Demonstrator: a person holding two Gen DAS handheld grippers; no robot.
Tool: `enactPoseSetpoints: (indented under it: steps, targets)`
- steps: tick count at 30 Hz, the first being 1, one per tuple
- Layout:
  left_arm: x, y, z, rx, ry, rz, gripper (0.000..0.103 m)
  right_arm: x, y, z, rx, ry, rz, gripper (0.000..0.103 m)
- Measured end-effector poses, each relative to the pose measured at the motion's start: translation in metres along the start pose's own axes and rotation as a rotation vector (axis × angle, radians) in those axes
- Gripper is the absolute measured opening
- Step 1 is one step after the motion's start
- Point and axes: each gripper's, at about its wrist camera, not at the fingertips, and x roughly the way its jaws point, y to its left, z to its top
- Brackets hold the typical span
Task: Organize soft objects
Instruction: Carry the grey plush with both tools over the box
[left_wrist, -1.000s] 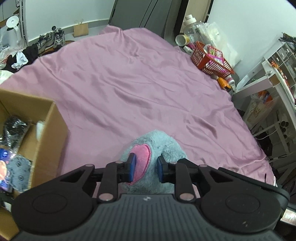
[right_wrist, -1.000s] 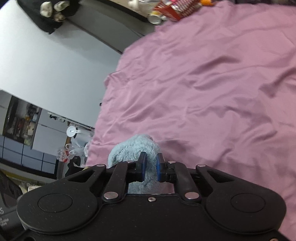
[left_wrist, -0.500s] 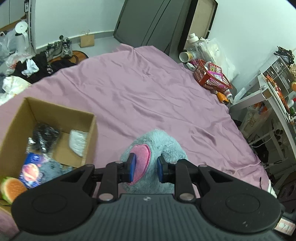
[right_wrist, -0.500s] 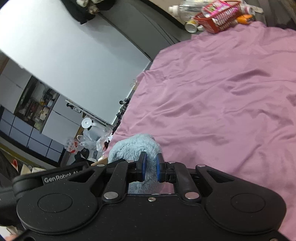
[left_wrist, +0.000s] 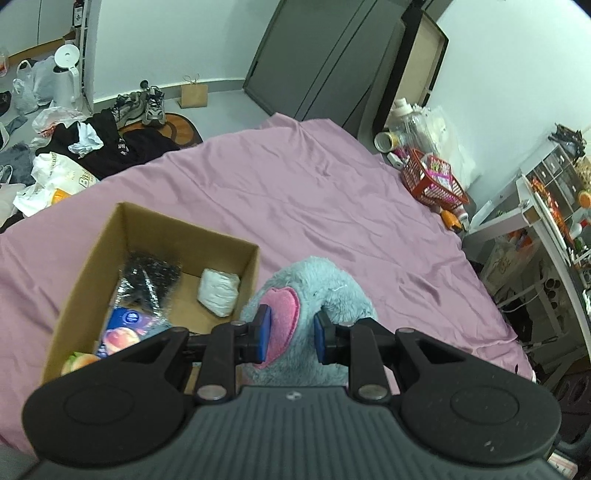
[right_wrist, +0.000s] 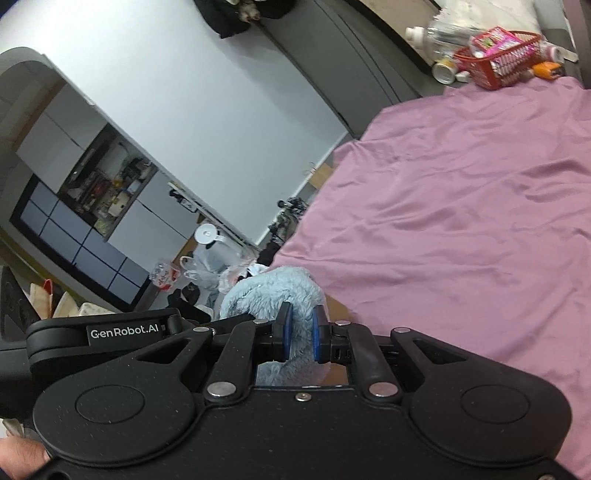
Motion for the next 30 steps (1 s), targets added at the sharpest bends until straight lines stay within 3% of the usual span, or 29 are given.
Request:
enactPoseSetpoints:
  steps: [9, 26, 30]
  targets:
    - [-0.016, 0.033, 0.0, -0.04, -0.032, 0.003, 0.023, 0.014, 0.028, -0.016, -0.056, -0.01, 0.029, 0.011]
    - [0.001, 0.097, -0.012, -0.171, 0.018, -0.006, 0.022, 0.045, 0.06, -0.042, -0.202, 0.085, -0.024, 0.012]
    - [0.011, 0.104, -0.015, -0.193, 0.039, 0.001, 0.022, 0.053, 0.061, -0.044, -0.202, 0.12, -0.046, 0.02]
